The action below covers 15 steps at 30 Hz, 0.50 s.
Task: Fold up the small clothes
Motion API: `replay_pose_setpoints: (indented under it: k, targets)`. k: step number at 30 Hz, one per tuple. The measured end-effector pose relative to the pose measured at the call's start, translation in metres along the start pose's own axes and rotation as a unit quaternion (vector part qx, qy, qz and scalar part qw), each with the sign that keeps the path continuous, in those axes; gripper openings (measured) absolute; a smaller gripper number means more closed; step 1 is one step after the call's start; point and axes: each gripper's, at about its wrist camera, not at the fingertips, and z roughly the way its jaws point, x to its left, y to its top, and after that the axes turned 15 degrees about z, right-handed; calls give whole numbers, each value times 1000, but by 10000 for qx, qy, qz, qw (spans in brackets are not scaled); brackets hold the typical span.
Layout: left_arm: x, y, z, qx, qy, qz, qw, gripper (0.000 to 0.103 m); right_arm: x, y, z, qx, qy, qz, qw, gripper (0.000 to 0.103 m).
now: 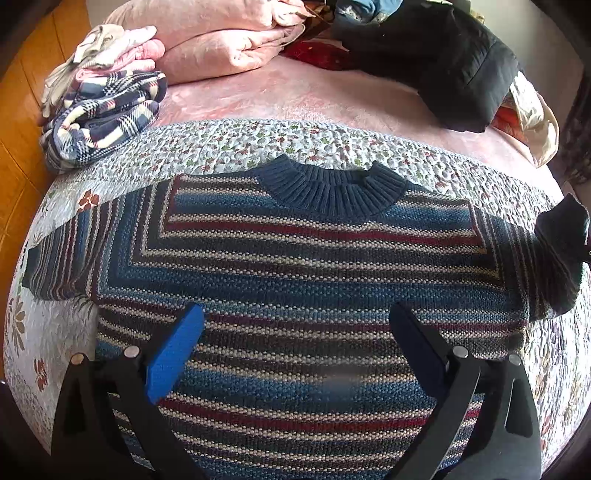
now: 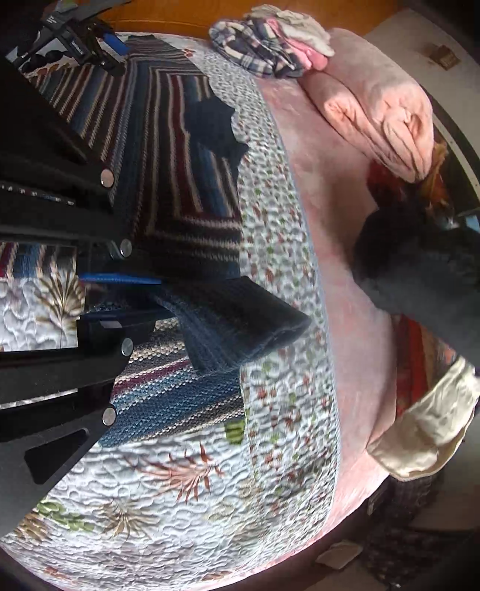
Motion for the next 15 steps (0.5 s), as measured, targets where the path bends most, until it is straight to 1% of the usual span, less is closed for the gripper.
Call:
replay_pose_setpoints:
  k: [5,7,10,15]
  targets:
    - [2,1,7,3,-83,15,10000,100,50,-11,15,134,296,-298,9990,11]
    - [1,1,9,7,-119,64,9999,100,68,-18,25,239,345,-424,9982,11]
    - [0,1,12,21,-150,104,9998,100,91,-30,41,374,273,-665,9967,11]
    - [4,1,16,63,-158,90,9998,100,107,-47,69,638,63,-969,9932,11]
